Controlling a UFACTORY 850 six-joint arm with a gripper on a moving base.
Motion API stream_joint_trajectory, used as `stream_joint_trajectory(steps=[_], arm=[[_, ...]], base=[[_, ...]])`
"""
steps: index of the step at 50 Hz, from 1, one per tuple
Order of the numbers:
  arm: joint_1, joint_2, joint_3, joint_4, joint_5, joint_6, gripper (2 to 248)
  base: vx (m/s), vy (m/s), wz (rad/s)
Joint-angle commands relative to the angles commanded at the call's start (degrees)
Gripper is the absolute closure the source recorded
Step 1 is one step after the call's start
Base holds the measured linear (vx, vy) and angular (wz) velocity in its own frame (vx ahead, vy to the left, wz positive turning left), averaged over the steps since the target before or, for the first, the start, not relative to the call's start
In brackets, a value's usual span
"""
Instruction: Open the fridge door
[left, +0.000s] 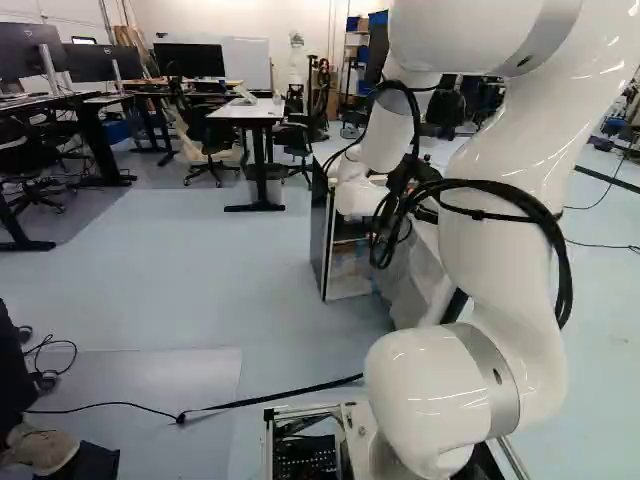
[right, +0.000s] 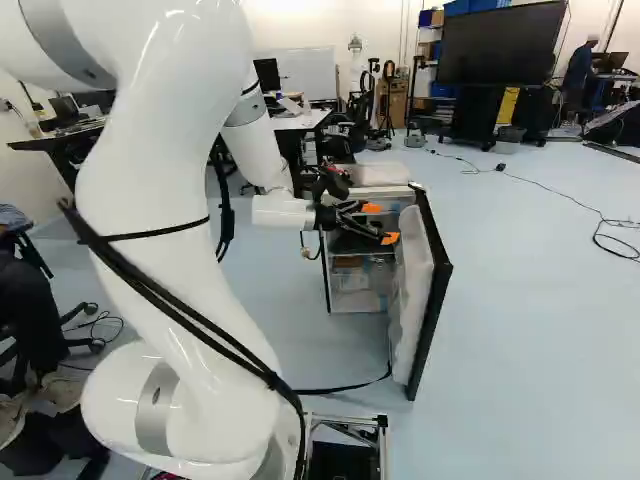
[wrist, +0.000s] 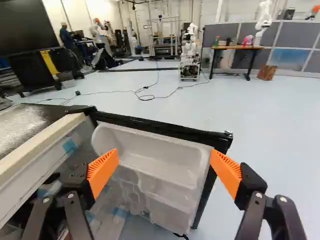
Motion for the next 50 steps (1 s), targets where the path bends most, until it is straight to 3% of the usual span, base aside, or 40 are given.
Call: stream_joint_trajectory(steps=[50], arm=[[-0.33,15.82,15.50,-36.52,-9.26,7.81,3]], base=[[0.000,0.000,0.000]])
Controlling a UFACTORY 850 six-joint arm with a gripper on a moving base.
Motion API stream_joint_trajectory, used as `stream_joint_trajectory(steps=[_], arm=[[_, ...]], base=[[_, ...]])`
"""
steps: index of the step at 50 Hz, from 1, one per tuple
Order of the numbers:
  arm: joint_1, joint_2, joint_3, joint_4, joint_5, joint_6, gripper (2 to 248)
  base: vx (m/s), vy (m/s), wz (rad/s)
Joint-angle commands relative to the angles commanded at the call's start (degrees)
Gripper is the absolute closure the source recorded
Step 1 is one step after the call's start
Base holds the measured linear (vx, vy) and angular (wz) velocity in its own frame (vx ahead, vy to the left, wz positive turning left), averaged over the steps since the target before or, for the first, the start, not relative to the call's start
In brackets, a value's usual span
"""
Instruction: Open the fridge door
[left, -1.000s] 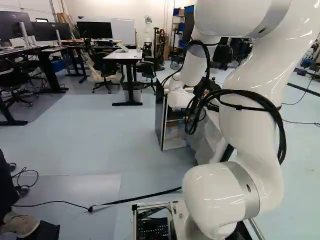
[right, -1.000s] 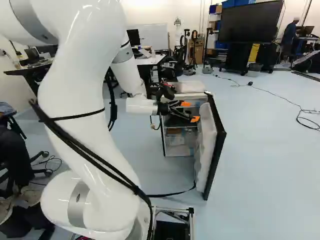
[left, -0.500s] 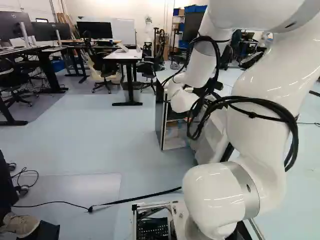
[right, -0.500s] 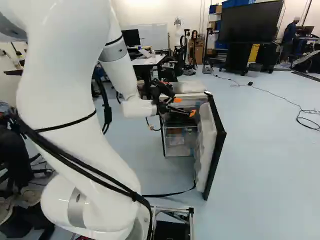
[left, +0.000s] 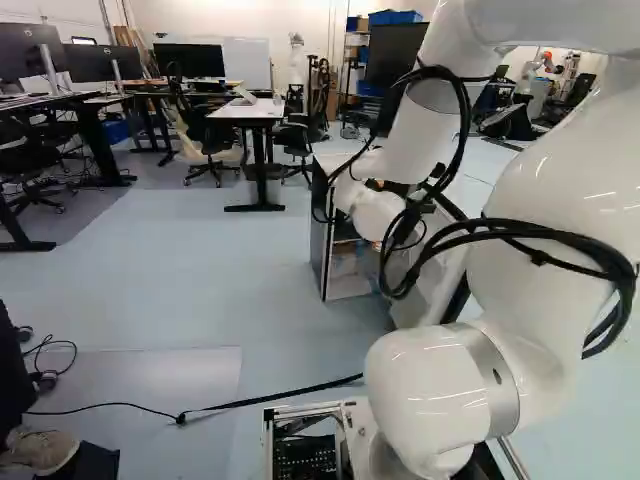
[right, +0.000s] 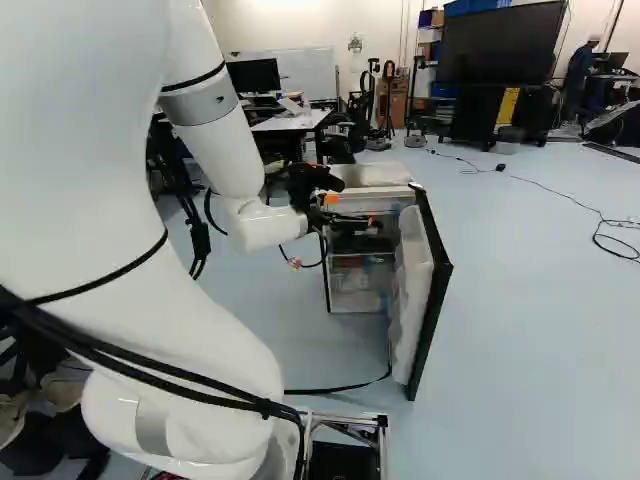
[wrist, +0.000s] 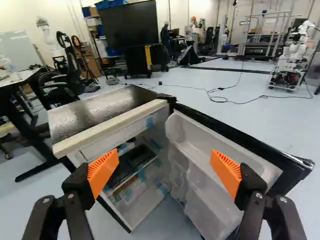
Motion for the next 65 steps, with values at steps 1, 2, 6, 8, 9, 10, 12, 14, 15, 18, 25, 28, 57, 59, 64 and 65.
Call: stream_joint_trajectory(steps=[1,2,6,8,9,10,12,14,15,18,25,28,57,59,64,65], arm=[[-0.01,0.30,0.29,-0.69,-0.18,0.15,3],[-0.01,0.60,0.58,-1.38,-0.35,0.29,3],[-0.04,1.76,1.72,-4.05,-1.03,0.87,3],[-0.05,2.32,2.27,-5.36,-1.36,1.15,3],[-0.06,2.60,2.54,-6.00,-1.52,1.28,3],[-0.06,2.93,2.87,-6.76,-1.71,1.45,3],[-0.07,3.47,3.40,-8.00,-2.03,1.71,3],[-0.09,4.05,3.97,-9.34,-2.37,2.00,3],[-0.09,4.26,4.17,-9.82,-2.49,2.10,3],[-0.11,5.02,4.92,-11.59,-2.94,2.48,3],[-0.14,6.71,6.57,-15.48,-3.93,3.31,3],[-0.16,7.39,7.24,-17.05,-4.32,3.65,3],[-0.27,12.69,12.43,-29.29,-7.43,6.26,3],[-0.27,12.96,12.70,-29.93,-7.59,6.40,3],[-0.29,13.64,13.36,-31.49,-7.98,6.74,3],[-0.29,13.76,13.48,-31.77,-8.06,6.80,3]], base=[[0.000,0.000,0.000],[0.000,0.000,0.000],[0.000,0.000,0.000],[0.000,0.000,0.000],[0.000,0.000,0.000],[0.000,0.000,0.000],[0.000,0.000,0.000],[0.000,0.000,0.000],[0.000,0.000,0.000],[0.000,0.000,0.000],[0.000,0.000,0.000],[0.000,0.000,0.000],[0.000,0.000,0.000],[0.000,0.000,0.000],[0.000,0.000,0.000],[0.000,0.000,0.000]])
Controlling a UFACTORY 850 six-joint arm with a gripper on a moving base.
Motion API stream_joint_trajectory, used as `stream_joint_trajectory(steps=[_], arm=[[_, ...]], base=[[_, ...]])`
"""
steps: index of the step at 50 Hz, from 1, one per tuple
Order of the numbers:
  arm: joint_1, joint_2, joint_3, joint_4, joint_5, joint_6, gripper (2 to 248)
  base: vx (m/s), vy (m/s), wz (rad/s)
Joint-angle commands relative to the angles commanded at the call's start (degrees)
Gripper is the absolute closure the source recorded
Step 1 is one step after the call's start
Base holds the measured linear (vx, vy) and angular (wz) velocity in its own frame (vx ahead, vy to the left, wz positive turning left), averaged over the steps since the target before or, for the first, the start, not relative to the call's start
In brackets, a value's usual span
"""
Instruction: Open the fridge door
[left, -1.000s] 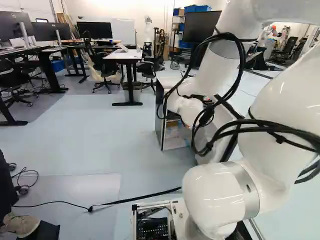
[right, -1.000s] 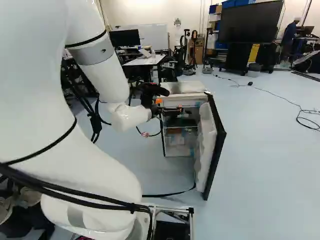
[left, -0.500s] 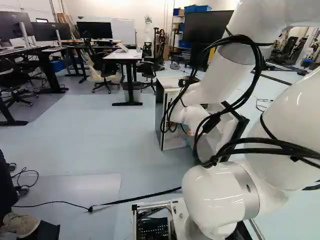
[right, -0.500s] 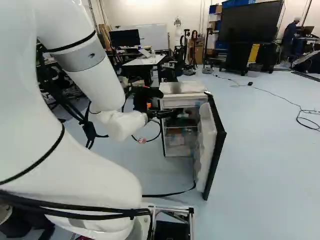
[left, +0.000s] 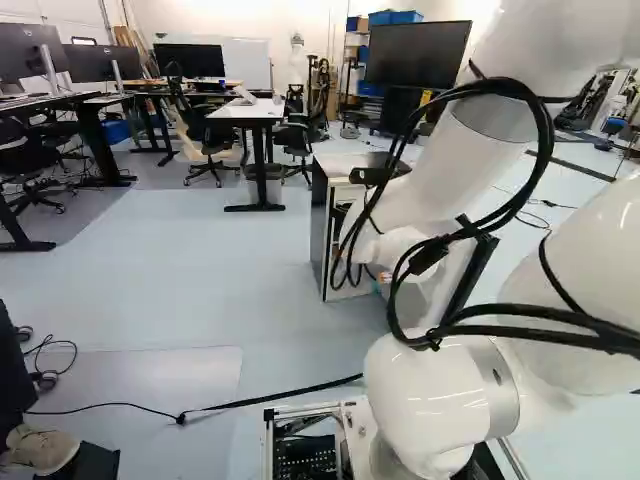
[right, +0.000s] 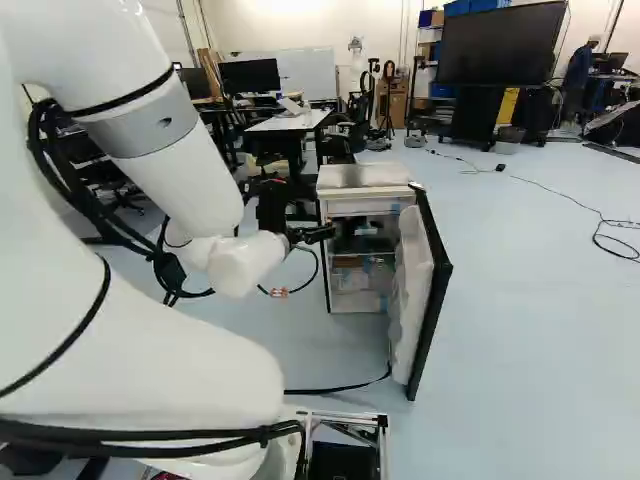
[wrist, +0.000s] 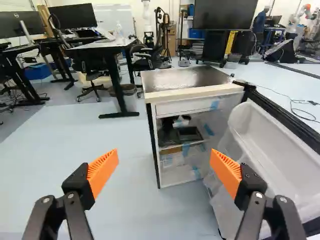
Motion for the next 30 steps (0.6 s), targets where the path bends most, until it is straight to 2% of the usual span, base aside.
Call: stream_joint_trajectory(steps=[12,30], arm=[[-0.03,1.25,1.23,-2.90,-0.73,0.62,3],[-0.05,2.35,2.30,-5.41,-1.37,1.16,3]], base=[[0.000,0.000,0.000],[0.000,0.000,0.000]])
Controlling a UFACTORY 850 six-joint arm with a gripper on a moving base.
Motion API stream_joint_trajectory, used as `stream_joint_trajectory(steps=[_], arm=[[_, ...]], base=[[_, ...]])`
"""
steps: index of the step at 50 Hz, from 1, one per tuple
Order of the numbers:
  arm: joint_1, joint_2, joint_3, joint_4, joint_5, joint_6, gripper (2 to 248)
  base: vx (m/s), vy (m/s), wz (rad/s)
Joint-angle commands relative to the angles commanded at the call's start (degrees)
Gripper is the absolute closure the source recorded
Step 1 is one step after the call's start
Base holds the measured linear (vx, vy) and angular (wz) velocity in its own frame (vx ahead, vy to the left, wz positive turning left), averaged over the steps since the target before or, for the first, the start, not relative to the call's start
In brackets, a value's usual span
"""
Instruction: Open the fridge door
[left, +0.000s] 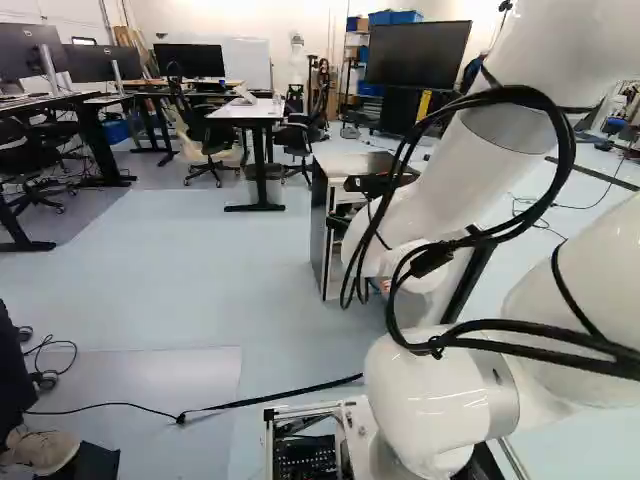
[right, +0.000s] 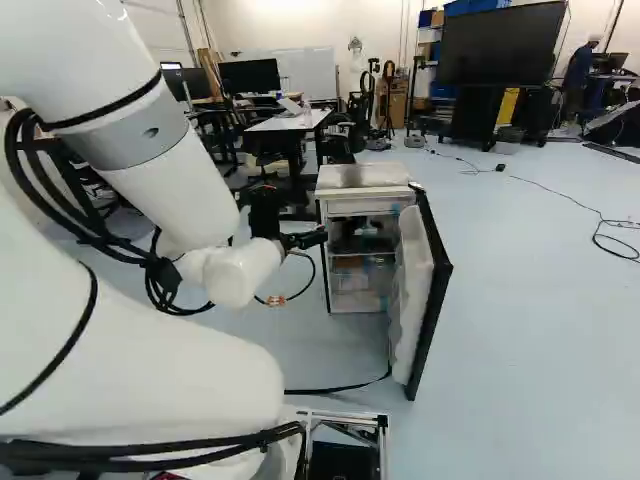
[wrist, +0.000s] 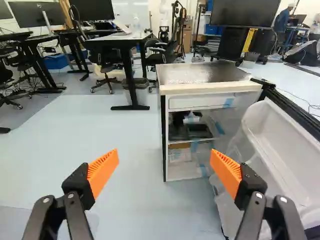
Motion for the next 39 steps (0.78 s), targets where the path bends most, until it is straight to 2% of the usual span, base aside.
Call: stream_joint_trajectory(steps=[39], arm=[[-0.01,0.24,0.24,-0.56,-0.14,0.12,3]], base=[[0.000,0.000,0.000]])
